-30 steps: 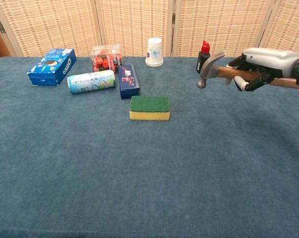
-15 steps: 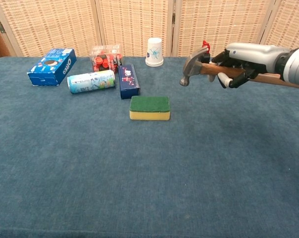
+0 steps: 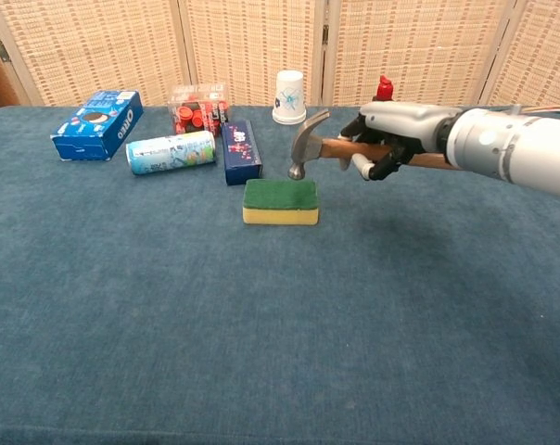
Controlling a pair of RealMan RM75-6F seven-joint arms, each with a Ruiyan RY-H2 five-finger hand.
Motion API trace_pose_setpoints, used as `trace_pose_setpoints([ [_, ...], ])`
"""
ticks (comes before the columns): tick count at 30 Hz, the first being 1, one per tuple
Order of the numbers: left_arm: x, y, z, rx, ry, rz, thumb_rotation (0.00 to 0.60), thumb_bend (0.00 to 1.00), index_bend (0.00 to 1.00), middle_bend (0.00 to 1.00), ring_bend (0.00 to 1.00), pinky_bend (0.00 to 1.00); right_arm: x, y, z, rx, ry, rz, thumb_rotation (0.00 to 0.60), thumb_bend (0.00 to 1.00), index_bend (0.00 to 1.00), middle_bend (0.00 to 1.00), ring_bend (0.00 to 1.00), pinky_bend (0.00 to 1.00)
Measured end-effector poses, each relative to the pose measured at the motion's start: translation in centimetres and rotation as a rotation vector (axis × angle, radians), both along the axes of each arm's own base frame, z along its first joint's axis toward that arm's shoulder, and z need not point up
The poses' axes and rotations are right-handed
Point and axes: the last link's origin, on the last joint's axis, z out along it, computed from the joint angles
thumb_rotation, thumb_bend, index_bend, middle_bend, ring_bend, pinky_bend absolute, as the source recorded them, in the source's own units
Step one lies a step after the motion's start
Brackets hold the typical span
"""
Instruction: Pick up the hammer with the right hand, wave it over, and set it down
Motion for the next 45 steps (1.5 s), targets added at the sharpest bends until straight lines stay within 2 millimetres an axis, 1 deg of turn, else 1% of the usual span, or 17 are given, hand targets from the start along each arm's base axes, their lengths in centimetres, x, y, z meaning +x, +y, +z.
trace_pose_setpoints([
  [6, -0.4, -0.2, 0.0, 0.002, -0.004, 0.012, 0.6, 0.2, 0.0, 0.0, 0.02, 0.0, 0.8, -0.8, -2.0, 0.006, 0.058, 0.005, 0.6, 0.8, 0.63, 0.81, 0.81, 0.82],
  [12, -0.5, -0.3, -0.1, 0.0, -0.006, 0.016, 0.6, 0.2, 0.0, 0.0, 0.02, 0.0, 1.0, -1.5, -3.2, 0.011, 0.122, -0.001, 0.6, 0.8, 0.63, 0.81, 0.81, 0.82],
  [14, -0.6, -0.3, -0.1, 0.002, -0.006, 0.017, 0.6, 0.2, 0.0, 0.0, 0.02, 0.0, 1.2, -1.5, -3.2, 0.011, 0.118, -0.002, 0.6, 0.8, 0.63, 0.81, 0.81, 0.82],
  [17, -0.6, -0.3, 0.0, 0.002, -0.003, 0.017, 0.6, 0.2, 0.0, 0.0, 0.02, 0.0, 1.5, -1.3, -2.7, 0.007, 0.085, -0.001, 0.6, 0.8, 0.63, 0.81, 0.81, 0.82],
  [24, -0.1, -0.1, -0.2, -0.005, 0.0, 0.007, 0.6, 0.2, 0.0, 0.0, 0.02, 0.0, 1.4, -1.0, 0.0, -0.02, 0.02, 0.009, 0.6, 0.8, 0.63, 0.81, 0.81, 0.82],
  [27, 0.1, 0.0, -0.3, -0.006, 0.0, 0.0, 0.6, 0.2, 0.0, 0.0, 0.02, 0.0, 1.1, -0.9, 0.5, -0.025, 0.016, 0.01, 0.6, 0.8, 0.63, 0.81, 0.81, 0.82],
  [32, 0.2, 0.0, -0.2, -0.005, 0.002, 0.0, 0.6, 0.2, 0.0, 0.0, 0.02, 0.0, 0.8, -0.9, 0.0, -0.015, 0.035, 0.008, 0.6, 0.8, 0.63, 0.81, 0.81, 0.82],
  [42, -0.2, -0.4, -0.2, -0.004, 0.001, 0.016, 0.6, 0.2, 0.0, 0.0, 0.02, 0.0, 0.4, -1.0, -2.4, 0.018, 0.106, 0.01, 0.6, 0.8, 0.63, 0.81, 0.81, 0.82],
  [45, -0.3, -0.4, -0.2, -0.002, 0.0, 0.018, 0.6, 0.2, 0.0, 0.0, 0.02, 0.0, 0.4, -1.0, -2.7, 0.022, 0.12, 0.01, 0.6, 0.8, 0.63, 0.81, 0.81, 0.82],
])
